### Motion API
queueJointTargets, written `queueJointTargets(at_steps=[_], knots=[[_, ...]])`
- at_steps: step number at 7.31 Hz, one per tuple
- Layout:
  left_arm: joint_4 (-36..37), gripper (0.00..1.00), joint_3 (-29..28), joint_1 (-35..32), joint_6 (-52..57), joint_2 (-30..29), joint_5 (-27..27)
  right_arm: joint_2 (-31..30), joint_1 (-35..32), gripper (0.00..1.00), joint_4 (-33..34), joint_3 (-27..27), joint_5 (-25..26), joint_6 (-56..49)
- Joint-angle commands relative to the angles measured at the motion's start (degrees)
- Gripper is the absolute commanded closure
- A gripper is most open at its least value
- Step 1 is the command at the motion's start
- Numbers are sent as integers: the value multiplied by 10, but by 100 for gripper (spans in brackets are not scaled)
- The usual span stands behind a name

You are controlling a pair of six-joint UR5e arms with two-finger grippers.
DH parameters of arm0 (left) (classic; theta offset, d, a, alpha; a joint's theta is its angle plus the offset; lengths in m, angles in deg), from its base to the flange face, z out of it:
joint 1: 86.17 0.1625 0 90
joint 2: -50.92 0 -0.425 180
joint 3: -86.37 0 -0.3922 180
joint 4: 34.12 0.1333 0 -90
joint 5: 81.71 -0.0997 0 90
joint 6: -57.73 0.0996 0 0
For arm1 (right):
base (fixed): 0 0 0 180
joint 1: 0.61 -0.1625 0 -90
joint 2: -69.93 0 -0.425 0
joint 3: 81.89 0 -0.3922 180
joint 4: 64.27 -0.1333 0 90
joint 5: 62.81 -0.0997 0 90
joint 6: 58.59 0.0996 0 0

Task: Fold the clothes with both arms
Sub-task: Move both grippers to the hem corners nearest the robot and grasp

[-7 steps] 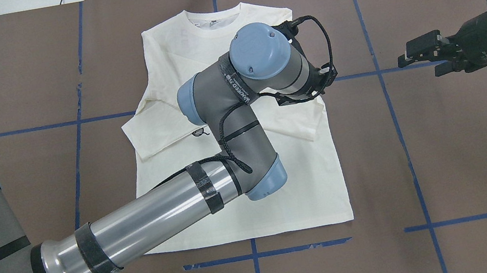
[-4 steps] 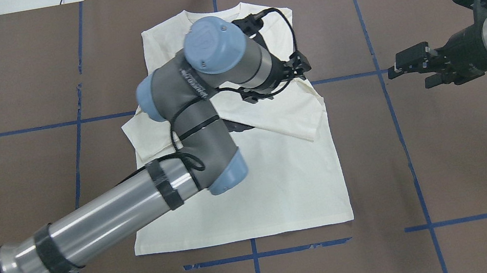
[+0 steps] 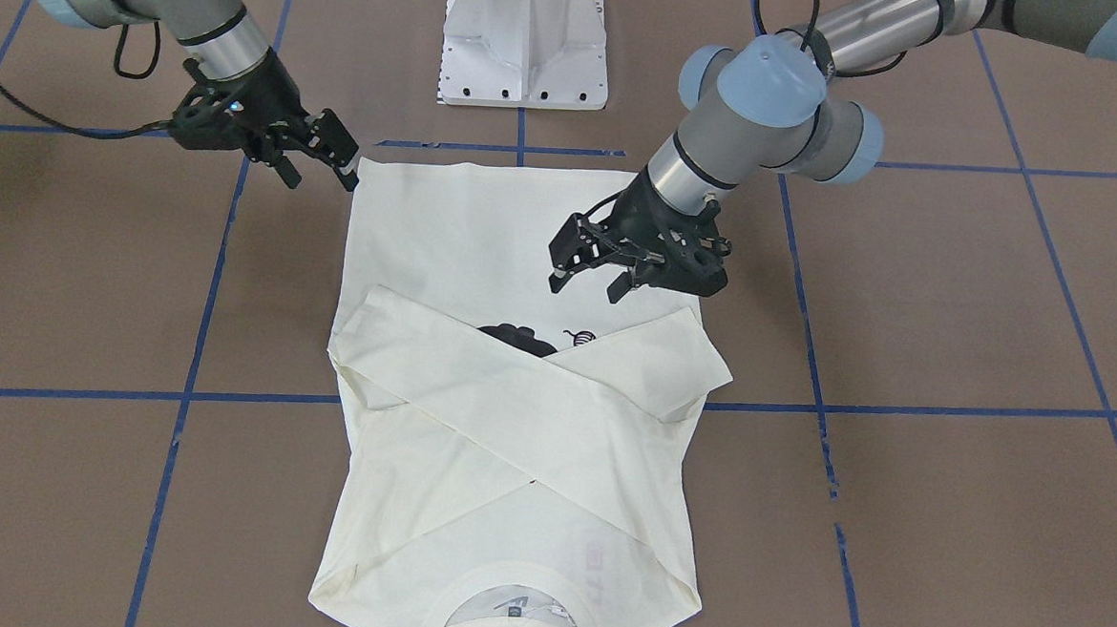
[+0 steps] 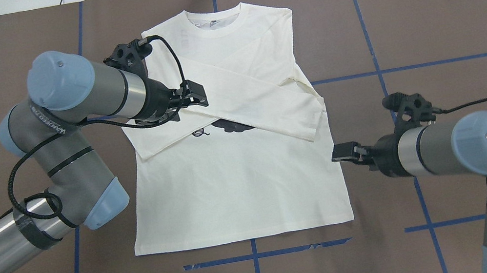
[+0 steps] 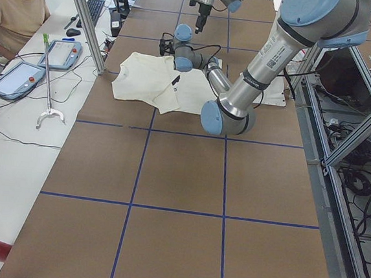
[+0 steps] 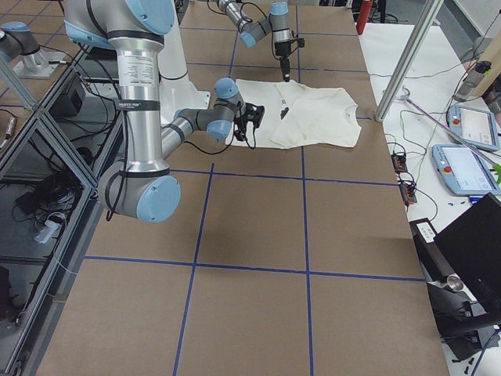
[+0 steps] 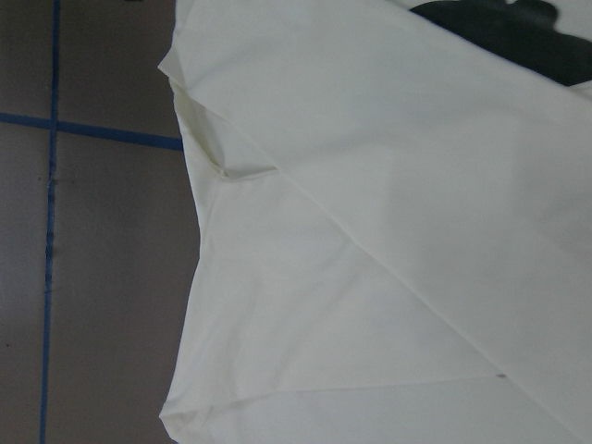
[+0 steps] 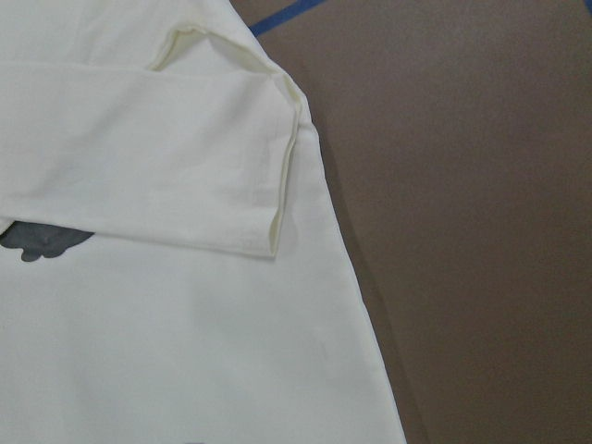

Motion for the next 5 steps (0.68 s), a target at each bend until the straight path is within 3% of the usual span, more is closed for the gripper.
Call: queueJointTargets(at_steps=[1, 5], knots=[[-4, 23, 15, -4, 7, 35, -1, -3, 90, 13, 23, 3, 109, 107], [-4, 22, 15, -4, 0, 34, -4, 18, 128, 20, 143, 3, 132, 173]])
